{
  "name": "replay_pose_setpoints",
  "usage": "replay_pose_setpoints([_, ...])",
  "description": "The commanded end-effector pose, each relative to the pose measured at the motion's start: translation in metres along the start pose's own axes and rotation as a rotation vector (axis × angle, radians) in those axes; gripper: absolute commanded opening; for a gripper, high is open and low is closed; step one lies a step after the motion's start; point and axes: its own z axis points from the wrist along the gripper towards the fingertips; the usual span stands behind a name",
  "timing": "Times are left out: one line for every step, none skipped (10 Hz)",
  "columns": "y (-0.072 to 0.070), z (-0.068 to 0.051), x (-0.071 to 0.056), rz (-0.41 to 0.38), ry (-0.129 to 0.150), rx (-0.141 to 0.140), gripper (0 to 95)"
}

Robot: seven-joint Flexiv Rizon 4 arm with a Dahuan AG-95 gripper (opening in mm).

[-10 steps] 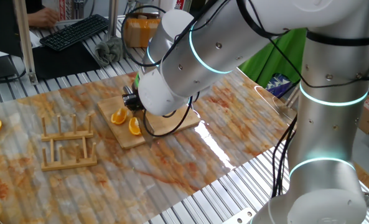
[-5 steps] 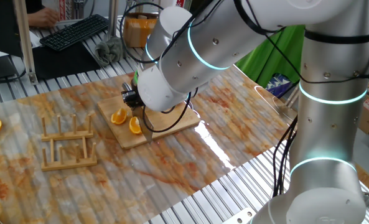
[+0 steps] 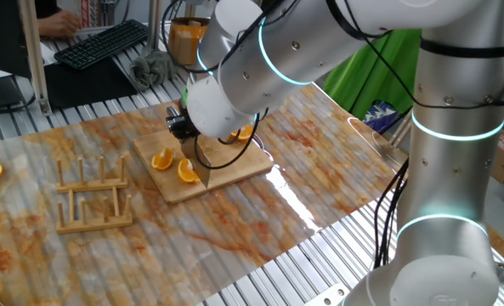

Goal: Chop the orange

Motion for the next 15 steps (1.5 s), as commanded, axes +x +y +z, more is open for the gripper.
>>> replay_pose_setpoints([-0.002, -0.001, -0.007, -0.006, 0.030, 0.005, 0.0])
replay_pose_setpoints([-0.004, -0.002, -0.011, -0.012, 0.038, 0.002, 0.0])
replay_pose_setpoints([-0.005, -0.003, -0.013, -0.016, 0.040, 0.002, 0.0])
replay_pose_setpoints([-0.006, -0.004, -0.017, -0.023, 0.043, 0.002, 0.0])
replay_pose_setpoints([-0.007, -0.004, -0.019, -0.027, 0.045, 0.002, 0.0])
replay_pose_setpoints([-0.010, -0.004, -0.023, -0.042, 0.044, 0.002, 0.0])
replay_pose_setpoints([-0.014, -0.002, -0.027, -0.056, 0.039, -0.002, 0.0])
replay_pose_setpoints([-0.017, 0.000, -0.028, -0.068, 0.036, -0.004, 0.0])
replay_pose_setpoints([-0.019, 0.002, -0.030, -0.077, 0.036, -0.006, 0.0])
replay_pose_setpoints([-0.024, 0.004, -0.031, -0.090, 0.034, -0.011, 0.0])
replay_pose_setpoints([-0.026, 0.006, -0.032, -0.099, 0.035, -0.011, 0.0])
replay_pose_setpoints([-0.028, 0.008, -0.033, -0.102, 0.036, -0.016, 0.0])
replay_pose_setpoints([-0.031, 0.009, -0.034, -0.104, 0.037, -0.024, 0.0])
replay_pose_setpoints([-0.033, 0.011, -0.034, -0.111, 0.036, -0.025, 0.0])
replay_pose_setpoints([-0.035, 0.013, -0.035, -0.114, 0.037, -0.032, 0.0])
